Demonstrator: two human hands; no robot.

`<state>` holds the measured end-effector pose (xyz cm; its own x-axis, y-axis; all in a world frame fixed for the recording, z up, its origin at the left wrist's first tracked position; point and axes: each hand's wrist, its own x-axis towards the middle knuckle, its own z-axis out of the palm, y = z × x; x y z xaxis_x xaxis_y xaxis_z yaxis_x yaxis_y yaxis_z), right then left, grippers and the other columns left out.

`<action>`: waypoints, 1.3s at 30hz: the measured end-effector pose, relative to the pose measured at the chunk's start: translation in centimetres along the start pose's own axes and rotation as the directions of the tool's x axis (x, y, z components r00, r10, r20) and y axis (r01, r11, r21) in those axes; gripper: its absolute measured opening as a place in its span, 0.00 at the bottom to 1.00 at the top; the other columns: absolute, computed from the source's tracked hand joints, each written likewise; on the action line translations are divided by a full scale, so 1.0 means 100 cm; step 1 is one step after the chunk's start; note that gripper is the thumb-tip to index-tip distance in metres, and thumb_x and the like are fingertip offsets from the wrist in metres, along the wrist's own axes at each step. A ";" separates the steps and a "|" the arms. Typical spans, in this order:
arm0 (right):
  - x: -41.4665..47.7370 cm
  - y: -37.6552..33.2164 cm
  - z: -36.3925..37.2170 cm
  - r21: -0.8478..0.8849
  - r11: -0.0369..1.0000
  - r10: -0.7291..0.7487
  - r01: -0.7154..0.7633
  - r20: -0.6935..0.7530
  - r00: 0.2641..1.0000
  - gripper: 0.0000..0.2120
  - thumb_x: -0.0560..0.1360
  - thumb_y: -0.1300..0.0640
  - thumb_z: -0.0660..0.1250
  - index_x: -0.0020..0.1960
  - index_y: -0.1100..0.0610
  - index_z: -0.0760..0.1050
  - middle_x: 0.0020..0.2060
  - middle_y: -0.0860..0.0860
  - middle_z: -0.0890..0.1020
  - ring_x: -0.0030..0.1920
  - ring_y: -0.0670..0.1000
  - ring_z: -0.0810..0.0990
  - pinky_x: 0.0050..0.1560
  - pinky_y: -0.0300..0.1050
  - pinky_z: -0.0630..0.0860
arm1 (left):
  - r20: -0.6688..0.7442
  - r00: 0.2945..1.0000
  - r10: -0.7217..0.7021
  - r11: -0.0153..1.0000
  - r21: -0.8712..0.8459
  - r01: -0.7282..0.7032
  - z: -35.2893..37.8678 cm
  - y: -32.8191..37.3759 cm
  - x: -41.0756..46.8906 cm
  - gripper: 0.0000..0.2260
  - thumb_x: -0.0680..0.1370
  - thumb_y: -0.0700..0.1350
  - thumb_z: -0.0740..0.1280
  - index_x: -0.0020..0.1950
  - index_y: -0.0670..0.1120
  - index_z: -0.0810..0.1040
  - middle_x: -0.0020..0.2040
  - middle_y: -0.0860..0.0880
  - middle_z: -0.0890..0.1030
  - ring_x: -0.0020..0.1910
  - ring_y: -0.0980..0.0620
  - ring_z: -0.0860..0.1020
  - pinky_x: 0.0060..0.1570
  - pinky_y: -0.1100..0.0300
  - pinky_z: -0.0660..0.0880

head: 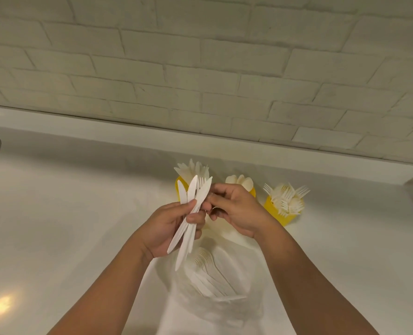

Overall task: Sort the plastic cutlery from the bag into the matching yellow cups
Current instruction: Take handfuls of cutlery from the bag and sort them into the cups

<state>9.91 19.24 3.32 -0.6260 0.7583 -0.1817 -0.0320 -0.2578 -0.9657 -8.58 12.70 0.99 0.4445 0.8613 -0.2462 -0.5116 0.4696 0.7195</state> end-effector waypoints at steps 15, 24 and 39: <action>-0.054 -0.055 -0.074 -0.427 0.818 -0.548 0.385 -0.782 0.298 0.06 0.80 0.65 0.65 0.52 0.57 0.78 0.35 0.48 0.81 0.32 0.55 0.80 0.37 0.49 0.80 | -0.150 0.981 0.127 0.936 0.345 -0.068 0.020 -0.014 0.017 0.13 0.82 0.54 0.64 0.52 0.49 0.85 0.37 0.50 0.68 0.36 0.53 0.65 0.43 0.55 0.63; -0.072 -0.006 -0.150 -0.701 0.713 -0.655 -0.024 -0.678 0.334 0.09 0.80 0.63 0.65 0.53 0.51 0.80 0.42 0.51 0.84 0.42 0.56 0.84 0.46 0.48 0.82 | -0.194 0.956 0.219 0.944 0.290 -0.157 0.058 -0.011 0.040 0.10 0.86 0.48 0.58 0.55 0.48 0.79 0.38 0.51 0.72 0.39 0.55 0.70 0.45 0.56 0.62; -0.067 0.011 -0.126 -0.835 0.153 -0.688 -0.529 -0.474 0.550 0.17 0.69 0.60 0.68 0.57 0.55 0.84 0.56 0.56 0.78 0.54 0.62 0.71 0.51 0.55 0.72 | -0.217 0.952 0.214 0.923 0.365 -0.124 0.071 -0.010 0.050 0.10 0.87 0.45 0.58 0.59 0.48 0.79 0.41 0.50 0.76 0.41 0.55 0.72 0.43 0.56 0.64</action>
<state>23.91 21.44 1.10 0.0470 0.8781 0.4761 0.9767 0.0595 -0.2062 -0.68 15.15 3.67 0.1543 0.9630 -0.2210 -0.2589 0.2553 0.9316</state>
